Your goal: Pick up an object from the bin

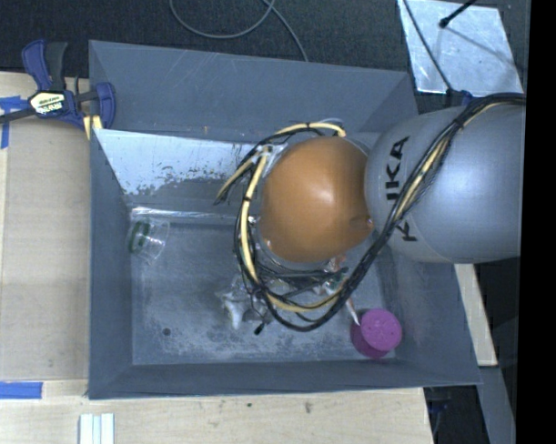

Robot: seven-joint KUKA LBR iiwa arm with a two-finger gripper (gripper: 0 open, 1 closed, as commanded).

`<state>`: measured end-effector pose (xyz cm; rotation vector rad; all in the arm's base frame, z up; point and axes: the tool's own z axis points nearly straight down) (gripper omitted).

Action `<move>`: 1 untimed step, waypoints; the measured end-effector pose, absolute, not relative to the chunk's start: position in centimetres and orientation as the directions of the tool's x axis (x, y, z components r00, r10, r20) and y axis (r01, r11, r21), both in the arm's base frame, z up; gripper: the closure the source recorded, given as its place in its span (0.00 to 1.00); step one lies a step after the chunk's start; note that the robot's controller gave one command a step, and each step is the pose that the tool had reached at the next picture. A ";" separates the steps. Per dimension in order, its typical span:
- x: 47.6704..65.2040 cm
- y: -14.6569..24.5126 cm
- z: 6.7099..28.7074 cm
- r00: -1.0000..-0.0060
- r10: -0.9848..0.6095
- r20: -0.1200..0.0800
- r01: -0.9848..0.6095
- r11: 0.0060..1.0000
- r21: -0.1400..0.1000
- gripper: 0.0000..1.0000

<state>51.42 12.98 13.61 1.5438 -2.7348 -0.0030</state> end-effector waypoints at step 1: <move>51.3 13.0 15.6 -0.516 -0.856 0.002 -0.856 0.516 0.005 1.00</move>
Offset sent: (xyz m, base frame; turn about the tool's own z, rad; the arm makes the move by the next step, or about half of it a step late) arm 0.0000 0.0001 0.0442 0.0000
